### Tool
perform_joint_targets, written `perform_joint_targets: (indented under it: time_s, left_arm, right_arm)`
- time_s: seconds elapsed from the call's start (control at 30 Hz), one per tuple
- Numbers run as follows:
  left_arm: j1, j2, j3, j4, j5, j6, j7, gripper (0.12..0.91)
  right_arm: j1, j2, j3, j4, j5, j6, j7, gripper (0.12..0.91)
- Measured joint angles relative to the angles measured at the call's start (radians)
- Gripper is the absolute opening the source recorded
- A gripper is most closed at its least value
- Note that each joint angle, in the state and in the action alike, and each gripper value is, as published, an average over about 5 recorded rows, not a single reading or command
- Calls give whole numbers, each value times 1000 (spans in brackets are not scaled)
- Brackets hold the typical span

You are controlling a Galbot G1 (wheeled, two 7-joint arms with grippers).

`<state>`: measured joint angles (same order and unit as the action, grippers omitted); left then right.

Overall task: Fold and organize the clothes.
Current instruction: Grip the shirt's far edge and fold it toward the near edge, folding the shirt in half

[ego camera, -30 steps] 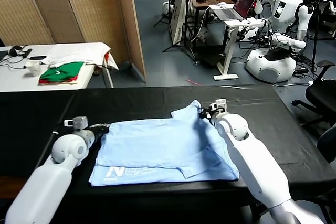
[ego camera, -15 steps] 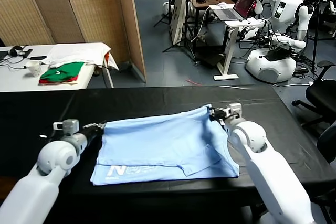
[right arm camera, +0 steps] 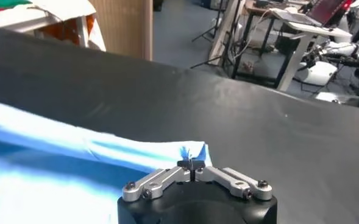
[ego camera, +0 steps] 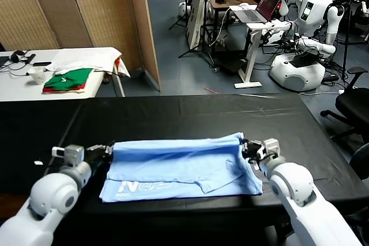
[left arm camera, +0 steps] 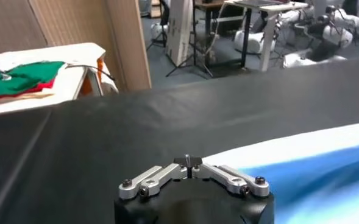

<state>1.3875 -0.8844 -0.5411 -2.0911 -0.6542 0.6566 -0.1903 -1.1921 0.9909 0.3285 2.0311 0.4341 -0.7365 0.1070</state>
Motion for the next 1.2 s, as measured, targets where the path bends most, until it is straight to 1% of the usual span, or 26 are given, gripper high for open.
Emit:
perform_joint_targets:
  time_s: [0.27, 0.47, 0.53, 0.6, 0.67, 0.7, 0.73, 0.8, 0.83, 0.9, 0.93, 0.97, 1.03, 1.07, 1.1, 1.17, 1.2]
  left_arm:
    - [85, -32, -36, -39, 81, -2, 1, 145]
    - [148, -63, -44, -50, 128, -5, -3, 145]
    - [160, -76, -45, -55, 129, -3, -8, 145]
    - [164, -89, -48, -61, 128, -2, -9, 145]
    - [162, -102, -54, -68, 128, -1, -7, 145]
    - [160, -109, -58, -71, 128, -1, -6, 146]
    - [157, -116, -63, -75, 128, -1, -5, 159]
    - [150, -130, -73, -80, 129, -1, -4, 222]
    - [145, -137, -78, -82, 127, -4, -4, 272]
    - [132, -148, -84, -82, 113, -13, -4, 398]
    - [124, -152, -85, -80, 101, -20, -5, 455]
    - [114, -155, -83, -76, 87, -29, -6, 531]
    - [91, -161, -76, -64, 59, -42, -7, 645]
    - [77, -165, -71, -56, 47, -48, -7, 717]
    - [63, -169, -65, -46, 36, -51, -7, 772]
    - [37, -178, -52, -22, 20, -54, -3, 854]
    - [25, -182, -46, -9, 17, -55, 1, 879]
  right_arm:
    - [-58, -2, 5, 19, -5, 0, -3, 140]
    - [-77, -1, 4, 34, -2, 0, -4, 140]
    - [-84, 1, 8, 42, -1, 0, -11, 140]
    - [-94, 4, 17, 53, 0, 0, -27, 148]
    - [-107, 10, 31, 69, 3, 0, -44, 198]
    - [-114, 14, 40, 78, 8, 0, -50, 242]
    - [-121, 18, 49, 88, 15, 0, -54, 305]
    - [-132, 27, 70, 105, 32, 0, -56, 418]
    - [-135, 32, 82, 110, 41, 0, -55, 494]
    - [-132, 44, 104, 111, 58, 7, -47, 608]
    - [-128, 51, 113, 107, 65, 16, -40, 683]
    - [-121, 59, 120, 101, 71, 29, -32, 740]
    - [-102, 77, 126, 79, 75, 63, -13, 837]
    - [-91, 87, 127, 65, 72, 78, -4, 868]
    - [-78, 98, 125, 50, 67, 90, 3, 883]
    - [-49, 121, 118, 17, 53, 104, 14, 902]
    - [-33, 132, 113, 0, 46, 107, 19, 904]
